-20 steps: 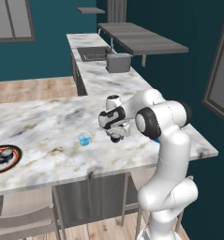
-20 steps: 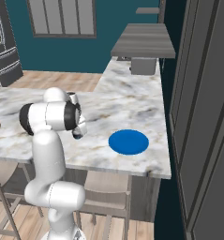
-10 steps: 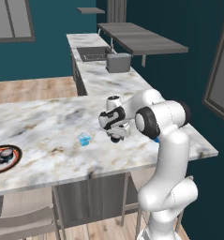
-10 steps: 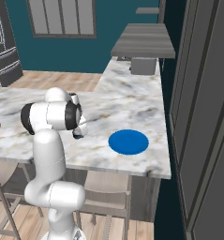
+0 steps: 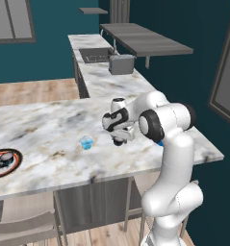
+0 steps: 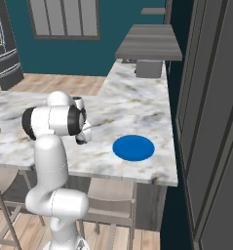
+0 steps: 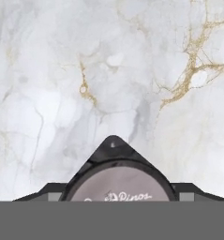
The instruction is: Place two yogurt containers on each plate.
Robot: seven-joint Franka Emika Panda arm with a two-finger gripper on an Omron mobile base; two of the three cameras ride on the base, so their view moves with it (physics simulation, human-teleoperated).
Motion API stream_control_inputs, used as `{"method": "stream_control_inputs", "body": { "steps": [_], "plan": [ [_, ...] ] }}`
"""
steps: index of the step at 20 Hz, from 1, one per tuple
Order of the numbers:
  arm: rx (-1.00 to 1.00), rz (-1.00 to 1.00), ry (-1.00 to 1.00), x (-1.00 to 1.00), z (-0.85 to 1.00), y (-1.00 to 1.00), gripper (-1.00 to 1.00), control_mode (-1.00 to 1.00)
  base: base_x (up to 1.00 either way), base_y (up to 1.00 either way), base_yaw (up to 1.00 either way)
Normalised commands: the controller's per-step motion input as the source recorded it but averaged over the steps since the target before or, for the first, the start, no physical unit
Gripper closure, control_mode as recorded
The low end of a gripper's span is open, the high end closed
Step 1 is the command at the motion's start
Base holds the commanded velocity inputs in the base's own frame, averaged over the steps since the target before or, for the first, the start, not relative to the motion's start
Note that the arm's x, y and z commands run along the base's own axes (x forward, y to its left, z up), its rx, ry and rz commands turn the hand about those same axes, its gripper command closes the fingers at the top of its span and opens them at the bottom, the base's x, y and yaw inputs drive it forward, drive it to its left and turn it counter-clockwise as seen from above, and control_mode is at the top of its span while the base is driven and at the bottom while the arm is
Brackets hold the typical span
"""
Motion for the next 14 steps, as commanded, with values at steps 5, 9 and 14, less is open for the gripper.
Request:
{"method": "stream_control_inputs", "body": {
  "steps": [5,9,14],
  "plan": [
    [0.06,-0.01,0.0,-0.39,0.31,-0.47,1.0,-1.0,0.0,0.0,0.0],
    [0.0,0.0,0.0,-0.38,0.42,-0.9,1.0,-1.0,0.0,0.0,0.0],
    [-0.04,0.0,0.05,-0.16,0.17,-0.91,1.0,-1.0,0.0,0.0,0.0]
  ]
}}
